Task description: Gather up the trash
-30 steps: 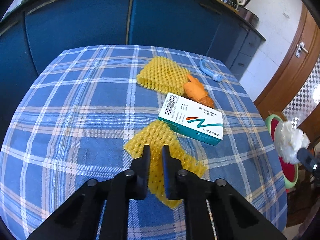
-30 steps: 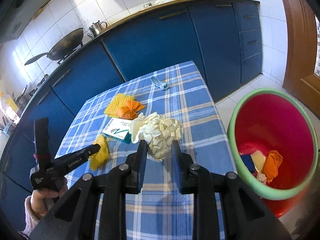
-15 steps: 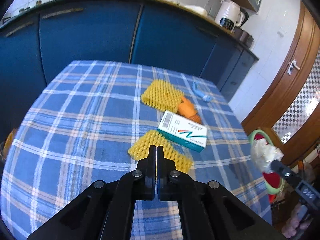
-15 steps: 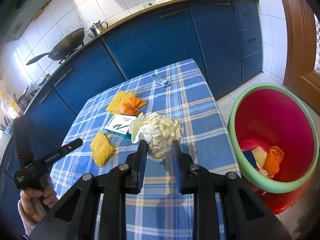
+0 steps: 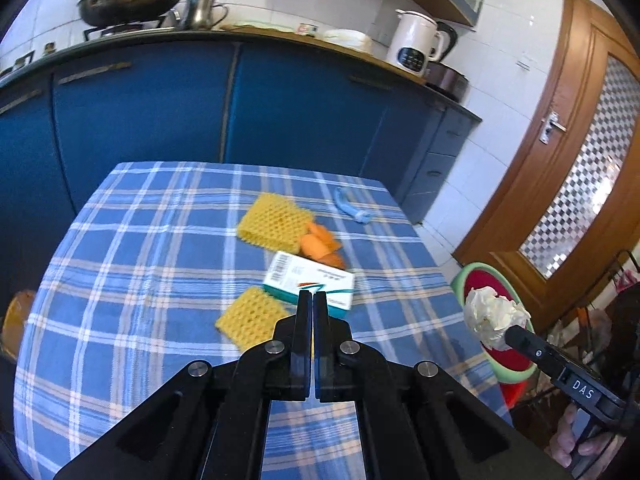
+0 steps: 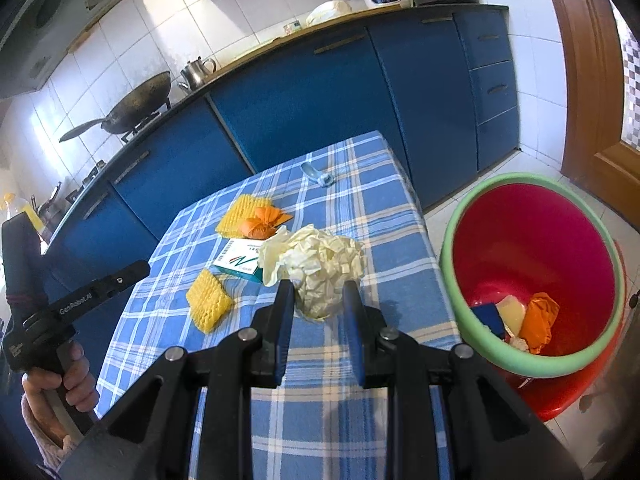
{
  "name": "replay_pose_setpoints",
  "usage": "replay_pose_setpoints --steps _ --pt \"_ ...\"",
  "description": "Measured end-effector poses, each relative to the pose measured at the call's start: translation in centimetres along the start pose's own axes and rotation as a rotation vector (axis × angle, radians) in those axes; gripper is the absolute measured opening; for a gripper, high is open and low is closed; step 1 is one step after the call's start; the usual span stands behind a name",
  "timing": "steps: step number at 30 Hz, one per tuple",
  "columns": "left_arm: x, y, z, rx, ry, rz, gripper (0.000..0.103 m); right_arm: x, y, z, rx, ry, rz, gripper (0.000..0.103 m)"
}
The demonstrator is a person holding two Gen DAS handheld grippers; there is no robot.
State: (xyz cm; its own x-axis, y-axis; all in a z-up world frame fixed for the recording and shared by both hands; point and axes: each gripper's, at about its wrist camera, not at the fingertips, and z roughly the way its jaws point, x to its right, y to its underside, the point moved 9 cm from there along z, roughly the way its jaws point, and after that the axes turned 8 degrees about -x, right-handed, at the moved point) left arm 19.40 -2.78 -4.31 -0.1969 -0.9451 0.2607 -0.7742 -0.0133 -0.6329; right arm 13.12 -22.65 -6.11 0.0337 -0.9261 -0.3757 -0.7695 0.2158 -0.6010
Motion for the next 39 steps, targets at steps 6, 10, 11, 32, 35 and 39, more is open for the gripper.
replay_pose_setpoints --steps 6,10,11,32,35,39 --pt "3.2 -0.3 0.3 -0.020 0.053 0.052 0.000 1.6 -0.2 -2.0 0.036 0.021 0.024 0.027" --pt "5.7 -0.6 0.3 -0.023 0.074 0.100 0.000 3.4 -0.3 -3.3 0.064 0.037 0.057 0.027" --pt "6.3 -0.8 0.3 -0.023 0.076 0.113 0.000 3.8 -0.3 -3.6 0.068 0.041 0.065 0.027" --pt "-1.4 3.1 5.8 -0.287 -0.244 0.192 0.056 9.5 1.6 -5.8 0.079 0.090 0.177 0.028" --pt "-1.4 3.7 6.6 -0.323 -0.239 0.229 0.065 9.4 1.7 -5.3 0.066 0.088 0.179 0.028" --pt "-0.9 4.6 8.0 -0.372 -0.229 0.274 0.065 9.4 1.8 -5.2 0.059 0.088 0.179 0.028"
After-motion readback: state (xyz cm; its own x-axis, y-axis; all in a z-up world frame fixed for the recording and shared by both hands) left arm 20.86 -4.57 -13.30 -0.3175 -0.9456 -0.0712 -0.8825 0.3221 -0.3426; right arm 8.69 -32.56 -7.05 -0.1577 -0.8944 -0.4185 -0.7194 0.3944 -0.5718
